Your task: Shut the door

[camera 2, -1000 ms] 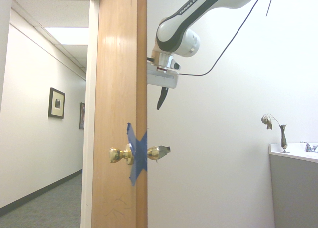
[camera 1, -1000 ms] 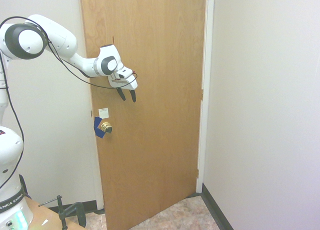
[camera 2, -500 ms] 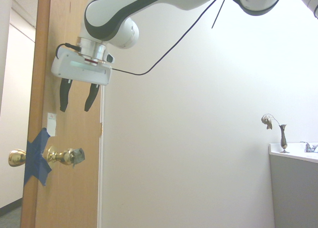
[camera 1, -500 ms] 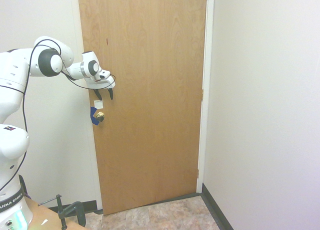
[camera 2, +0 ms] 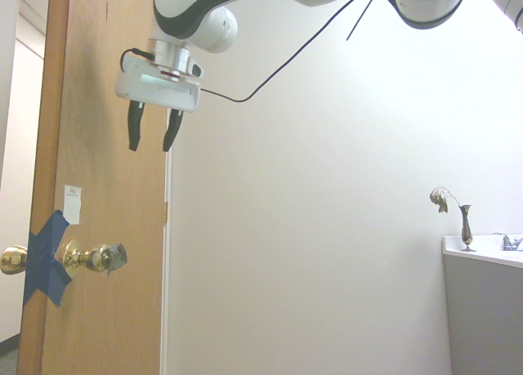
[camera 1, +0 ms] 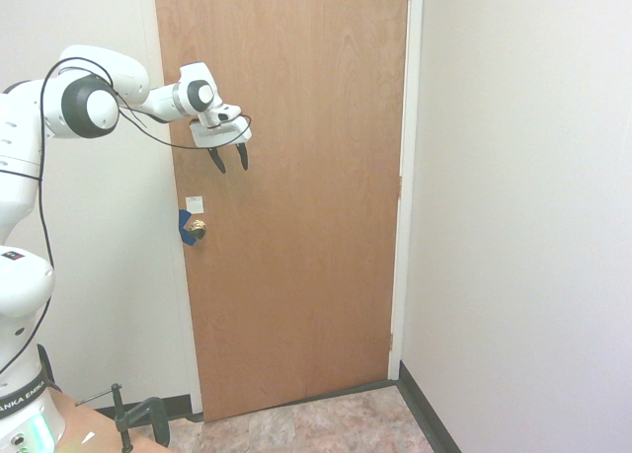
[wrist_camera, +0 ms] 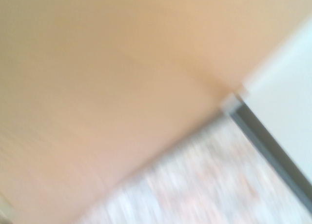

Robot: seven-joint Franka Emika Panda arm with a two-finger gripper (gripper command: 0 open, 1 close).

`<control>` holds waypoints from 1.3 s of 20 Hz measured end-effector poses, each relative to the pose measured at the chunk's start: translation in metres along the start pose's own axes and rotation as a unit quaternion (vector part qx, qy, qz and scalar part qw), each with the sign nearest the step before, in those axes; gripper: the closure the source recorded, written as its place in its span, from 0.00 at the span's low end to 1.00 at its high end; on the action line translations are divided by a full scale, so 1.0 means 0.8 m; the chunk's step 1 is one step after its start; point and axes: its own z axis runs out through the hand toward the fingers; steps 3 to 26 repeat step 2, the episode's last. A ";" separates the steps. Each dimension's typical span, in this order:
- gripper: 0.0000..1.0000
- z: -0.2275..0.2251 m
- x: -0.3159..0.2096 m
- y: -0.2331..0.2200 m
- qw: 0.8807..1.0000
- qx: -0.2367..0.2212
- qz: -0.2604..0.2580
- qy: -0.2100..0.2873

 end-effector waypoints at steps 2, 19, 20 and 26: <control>0.00 -0.009 0.014 0.056 0.999 -0.025 0.010 -0.017; 0.00 -0.009 0.014 0.056 0.999 -0.025 0.010 -0.017; 0.00 -0.009 0.014 0.056 0.999 -0.025 0.010 -0.017; 0.00 -0.009 0.014 0.056 0.999 -0.025 0.010 -0.017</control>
